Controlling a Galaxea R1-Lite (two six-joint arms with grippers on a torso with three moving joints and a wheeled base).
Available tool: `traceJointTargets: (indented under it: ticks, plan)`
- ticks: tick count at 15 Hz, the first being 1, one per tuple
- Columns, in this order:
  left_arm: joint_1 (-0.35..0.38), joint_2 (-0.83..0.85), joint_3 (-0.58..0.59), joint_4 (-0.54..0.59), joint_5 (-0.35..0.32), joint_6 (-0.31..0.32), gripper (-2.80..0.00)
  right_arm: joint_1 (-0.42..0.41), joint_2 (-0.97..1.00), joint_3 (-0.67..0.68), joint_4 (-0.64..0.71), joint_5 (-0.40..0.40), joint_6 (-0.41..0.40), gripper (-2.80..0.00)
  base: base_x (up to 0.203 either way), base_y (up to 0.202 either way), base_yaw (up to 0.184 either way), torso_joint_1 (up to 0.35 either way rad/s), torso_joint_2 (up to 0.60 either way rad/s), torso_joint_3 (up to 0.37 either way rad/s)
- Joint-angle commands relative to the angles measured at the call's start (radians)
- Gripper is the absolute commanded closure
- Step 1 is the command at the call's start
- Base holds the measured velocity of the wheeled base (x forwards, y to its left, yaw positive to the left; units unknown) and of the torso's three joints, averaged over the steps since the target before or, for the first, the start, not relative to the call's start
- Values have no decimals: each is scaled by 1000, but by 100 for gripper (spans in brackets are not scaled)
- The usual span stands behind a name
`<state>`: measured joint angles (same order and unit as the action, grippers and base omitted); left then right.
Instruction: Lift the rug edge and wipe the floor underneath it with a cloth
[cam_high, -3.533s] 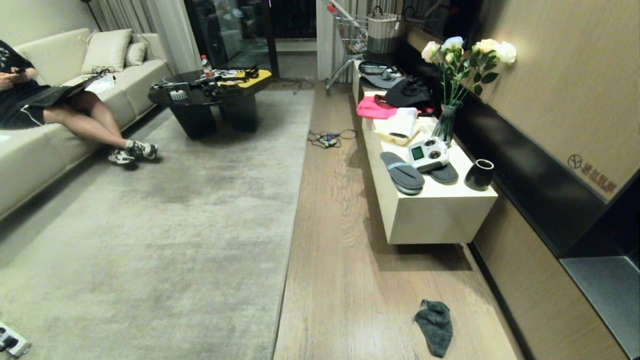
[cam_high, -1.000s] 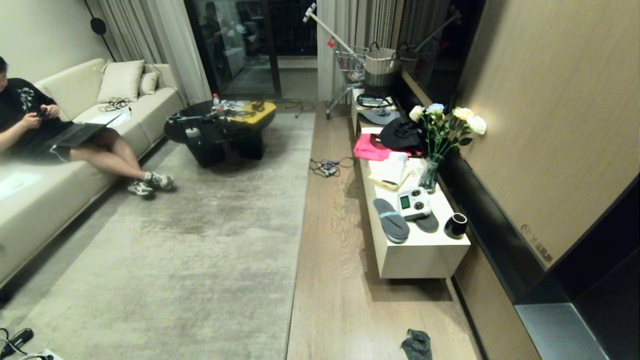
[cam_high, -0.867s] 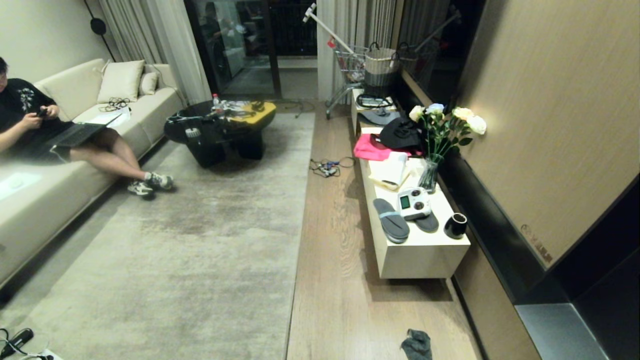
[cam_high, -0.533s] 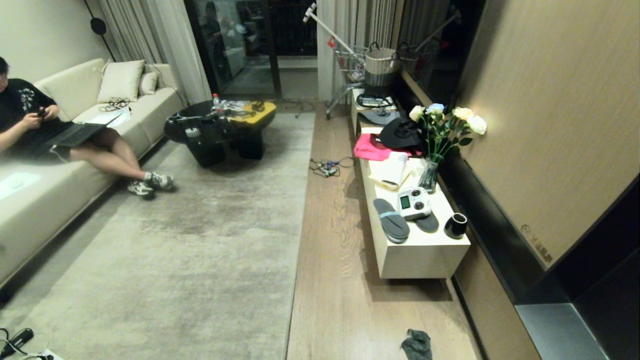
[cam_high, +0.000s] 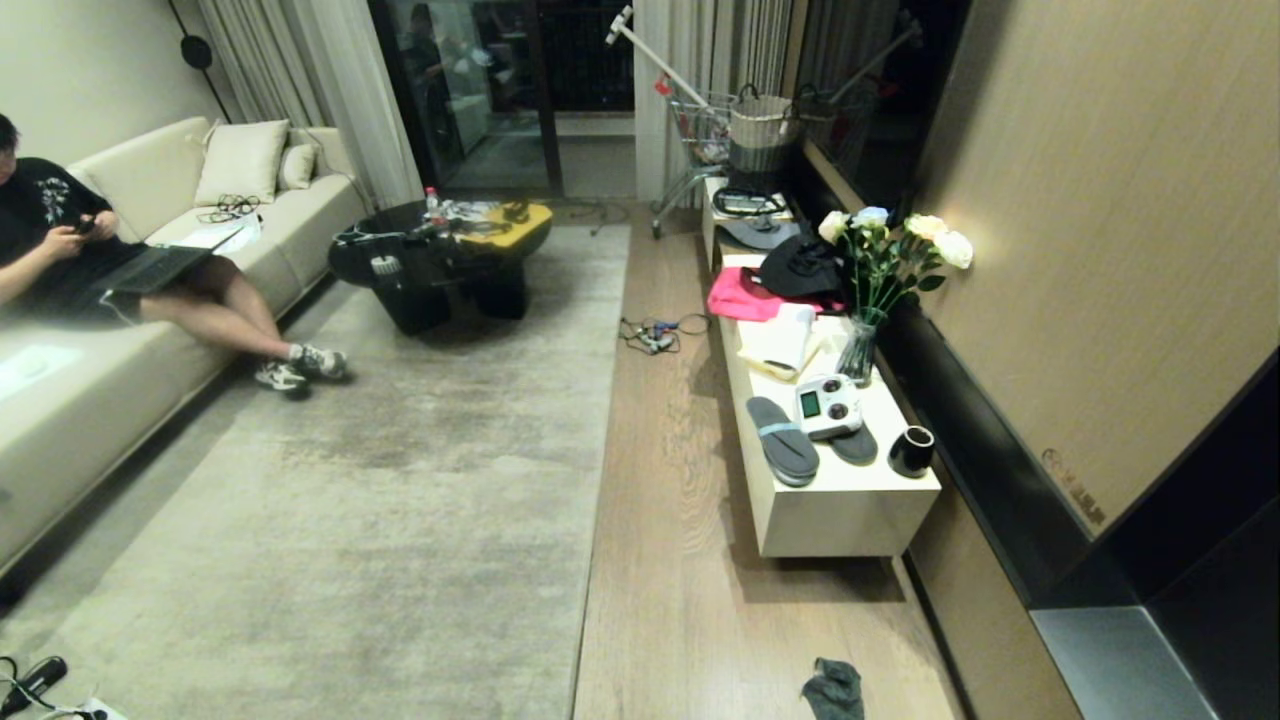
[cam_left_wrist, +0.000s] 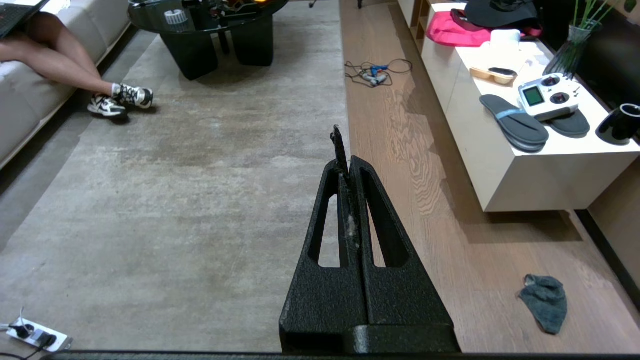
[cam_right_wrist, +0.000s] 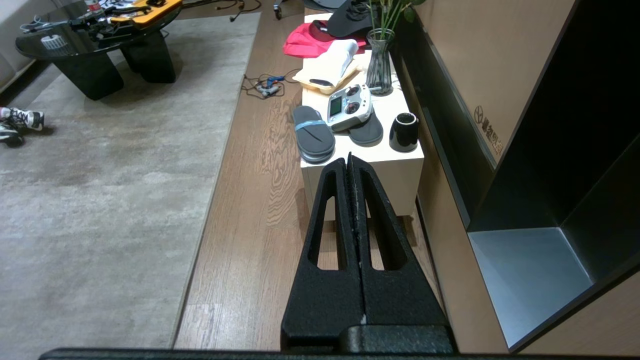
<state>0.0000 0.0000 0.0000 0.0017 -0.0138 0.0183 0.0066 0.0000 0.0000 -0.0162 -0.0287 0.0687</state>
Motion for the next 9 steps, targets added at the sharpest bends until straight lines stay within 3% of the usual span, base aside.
traceJointTargets:
  ticks: [1,9]
  plan:
    - [0,2,0,0,0,0,0,0,2,0,-1,0,0,0,0,0,0,0,0,0]
    - [0,2,0,0,0,2,0,0,2,0,-2,0,2,0,0,0,0,0,0,0]
